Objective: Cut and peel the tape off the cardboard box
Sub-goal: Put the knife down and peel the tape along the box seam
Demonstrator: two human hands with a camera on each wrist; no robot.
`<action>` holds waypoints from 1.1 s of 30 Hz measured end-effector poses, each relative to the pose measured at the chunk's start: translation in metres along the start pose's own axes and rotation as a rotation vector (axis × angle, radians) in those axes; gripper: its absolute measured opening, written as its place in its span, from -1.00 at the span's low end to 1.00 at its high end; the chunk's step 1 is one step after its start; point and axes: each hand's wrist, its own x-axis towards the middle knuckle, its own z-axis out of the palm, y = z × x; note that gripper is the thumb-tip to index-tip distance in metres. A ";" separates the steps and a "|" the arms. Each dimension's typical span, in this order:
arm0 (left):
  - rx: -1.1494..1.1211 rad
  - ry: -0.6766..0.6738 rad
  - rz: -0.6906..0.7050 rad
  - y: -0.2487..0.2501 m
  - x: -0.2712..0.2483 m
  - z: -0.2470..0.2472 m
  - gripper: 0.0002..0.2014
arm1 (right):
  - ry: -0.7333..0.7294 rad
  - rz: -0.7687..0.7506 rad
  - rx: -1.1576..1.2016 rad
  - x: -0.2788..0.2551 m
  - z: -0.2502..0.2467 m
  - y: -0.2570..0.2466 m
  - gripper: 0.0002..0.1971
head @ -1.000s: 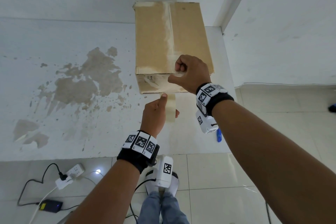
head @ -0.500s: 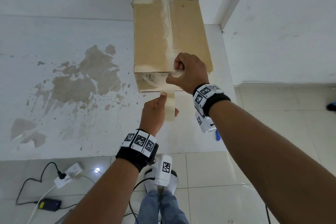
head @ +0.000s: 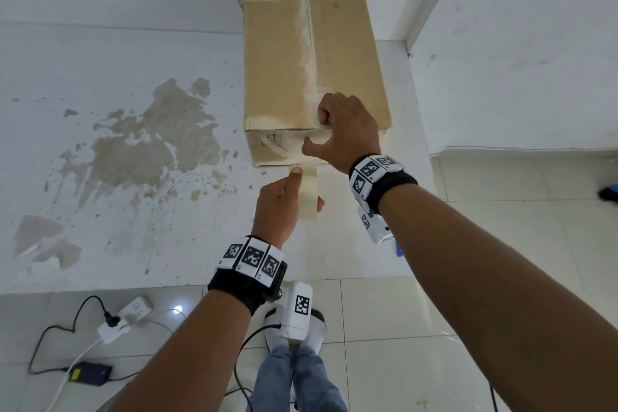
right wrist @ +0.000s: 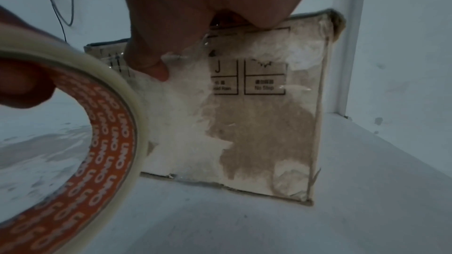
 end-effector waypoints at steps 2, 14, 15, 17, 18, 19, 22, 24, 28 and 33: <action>0.007 0.008 -0.007 -0.001 0.000 -0.002 -0.37 | -0.011 -0.029 -0.014 0.001 -0.001 0.003 -0.65; -0.013 -0.002 -0.033 0.003 -0.001 0.001 -0.39 | -0.020 -0.056 -0.054 0.000 0.000 0.005 -0.60; -0.012 -0.002 -0.035 0.002 -0.001 0.000 -0.39 | -0.031 -0.063 -0.057 0.000 -0.001 0.006 -0.59; 0.004 0.001 -0.028 0.001 -0.001 0.000 -0.38 | -0.086 -0.085 -0.044 0.002 -0.006 0.011 -0.52; 0.018 0.005 -0.025 0.000 -0.001 0.000 -0.37 | -0.116 -0.092 -0.029 0.003 -0.008 0.013 -0.48; 0.026 0.008 -0.022 0.000 -0.001 0.000 -0.37 | -0.132 -0.094 -0.010 0.004 -0.010 0.013 -0.46; 0.027 0.001 -0.013 -0.002 -0.002 0.002 -0.35 | -0.126 -0.064 0.066 0.007 -0.012 0.013 -0.53; 0.043 -0.005 -0.010 -0.002 -0.002 0.001 -0.35 | -0.143 -0.033 0.112 0.010 -0.014 0.014 -0.56; 0.069 0.000 -0.007 -0.001 -0.003 0.000 -0.35 | -0.194 0.017 0.208 0.011 -0.021 0.018 -0.60; 0.058 -0.018 -0.014 0.000 -0.006 0.002 -0.36 | -0.154 0.059 0.198 0.010 -0.018 0.013 -0.55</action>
